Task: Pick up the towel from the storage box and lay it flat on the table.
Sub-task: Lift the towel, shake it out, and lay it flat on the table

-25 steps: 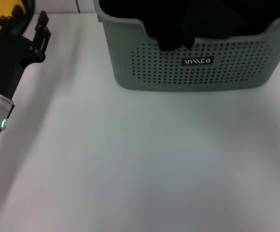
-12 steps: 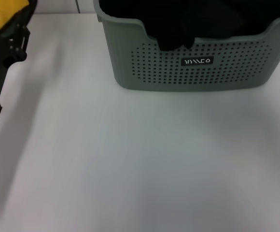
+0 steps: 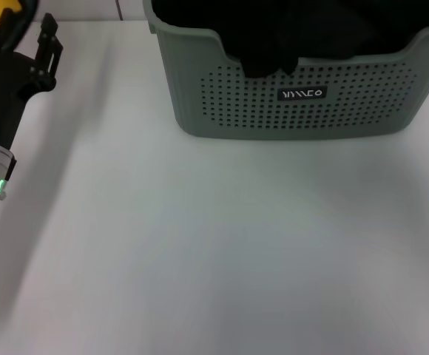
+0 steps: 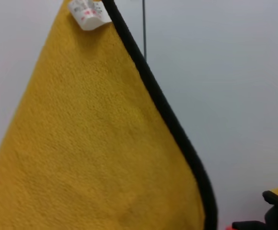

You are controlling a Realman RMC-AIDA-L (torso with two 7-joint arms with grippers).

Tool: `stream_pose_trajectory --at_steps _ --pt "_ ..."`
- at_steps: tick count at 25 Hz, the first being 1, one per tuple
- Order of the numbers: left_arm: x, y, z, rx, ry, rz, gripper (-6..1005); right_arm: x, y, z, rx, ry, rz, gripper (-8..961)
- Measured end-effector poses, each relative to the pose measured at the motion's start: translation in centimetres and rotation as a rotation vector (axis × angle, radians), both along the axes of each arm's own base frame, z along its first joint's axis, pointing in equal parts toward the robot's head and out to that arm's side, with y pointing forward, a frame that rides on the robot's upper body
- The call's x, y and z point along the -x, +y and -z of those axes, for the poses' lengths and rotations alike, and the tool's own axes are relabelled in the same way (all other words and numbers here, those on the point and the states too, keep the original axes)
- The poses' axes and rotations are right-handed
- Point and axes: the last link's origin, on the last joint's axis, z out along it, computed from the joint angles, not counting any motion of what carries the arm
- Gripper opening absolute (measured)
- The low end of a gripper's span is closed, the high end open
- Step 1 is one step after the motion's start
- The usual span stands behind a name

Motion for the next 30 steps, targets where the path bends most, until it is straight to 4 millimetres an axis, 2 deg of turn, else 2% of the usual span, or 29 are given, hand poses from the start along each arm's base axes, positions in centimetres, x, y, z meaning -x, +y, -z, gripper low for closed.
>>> stream_pose_trajectory --at_steps 11,23,30 --pt "-0.3 0.3 0.1 -0.036 -0.055 -0.035 547 -0.4 0.1 0.5 -0.012 0.002 0.003 11" --pt "-1.3 0.0 0.1 -0.05 -0.052 0.027 547 0.2 -0.2 0.4 -0.011 0.031 -0.007 11" --pt "-1.5 0.3 -0.1 -0.071 -0.073 0.017 547 -0.3 -0.1 0.7 -0.012 0.019 -0.003 11"
